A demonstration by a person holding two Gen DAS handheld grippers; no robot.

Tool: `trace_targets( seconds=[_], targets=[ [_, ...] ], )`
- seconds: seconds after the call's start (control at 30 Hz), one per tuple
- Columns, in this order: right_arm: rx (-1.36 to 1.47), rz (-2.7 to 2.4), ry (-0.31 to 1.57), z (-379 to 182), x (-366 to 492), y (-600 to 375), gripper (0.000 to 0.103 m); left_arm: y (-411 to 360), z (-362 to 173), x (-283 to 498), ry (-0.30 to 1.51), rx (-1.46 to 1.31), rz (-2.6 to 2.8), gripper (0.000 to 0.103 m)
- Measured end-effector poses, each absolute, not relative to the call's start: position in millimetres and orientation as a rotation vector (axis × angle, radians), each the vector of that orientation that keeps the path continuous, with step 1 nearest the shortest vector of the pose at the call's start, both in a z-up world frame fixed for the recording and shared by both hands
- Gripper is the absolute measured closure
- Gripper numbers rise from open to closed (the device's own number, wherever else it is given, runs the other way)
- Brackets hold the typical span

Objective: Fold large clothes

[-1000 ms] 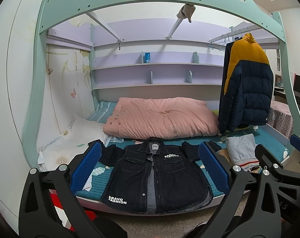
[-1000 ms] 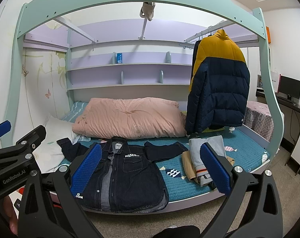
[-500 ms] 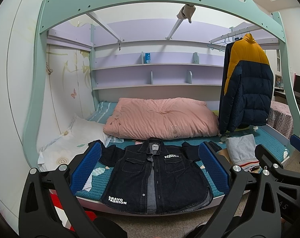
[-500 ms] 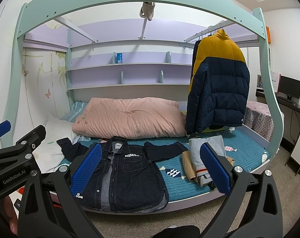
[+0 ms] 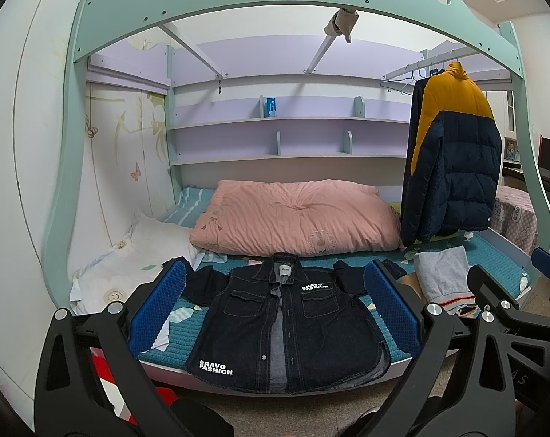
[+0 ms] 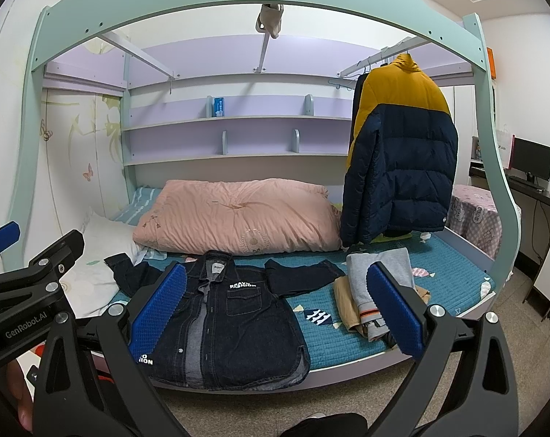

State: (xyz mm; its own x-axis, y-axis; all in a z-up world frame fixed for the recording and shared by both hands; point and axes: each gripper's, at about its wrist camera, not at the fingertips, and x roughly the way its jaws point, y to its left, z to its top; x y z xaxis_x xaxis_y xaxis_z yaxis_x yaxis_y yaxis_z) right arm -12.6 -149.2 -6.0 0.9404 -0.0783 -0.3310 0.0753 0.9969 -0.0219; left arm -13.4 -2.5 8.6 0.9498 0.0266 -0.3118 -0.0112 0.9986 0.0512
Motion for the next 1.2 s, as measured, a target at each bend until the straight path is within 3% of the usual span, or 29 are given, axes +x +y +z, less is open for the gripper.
trace_targets(
  seconds=[1.2],
  targets=[
    [-0.003, -0.064, 0.321, -9.8, -13.5, -137.6, 0.007, 4.5, 9.9, -14.5, 0.313, 0.051, 0.024, 0.005]
  ],
)
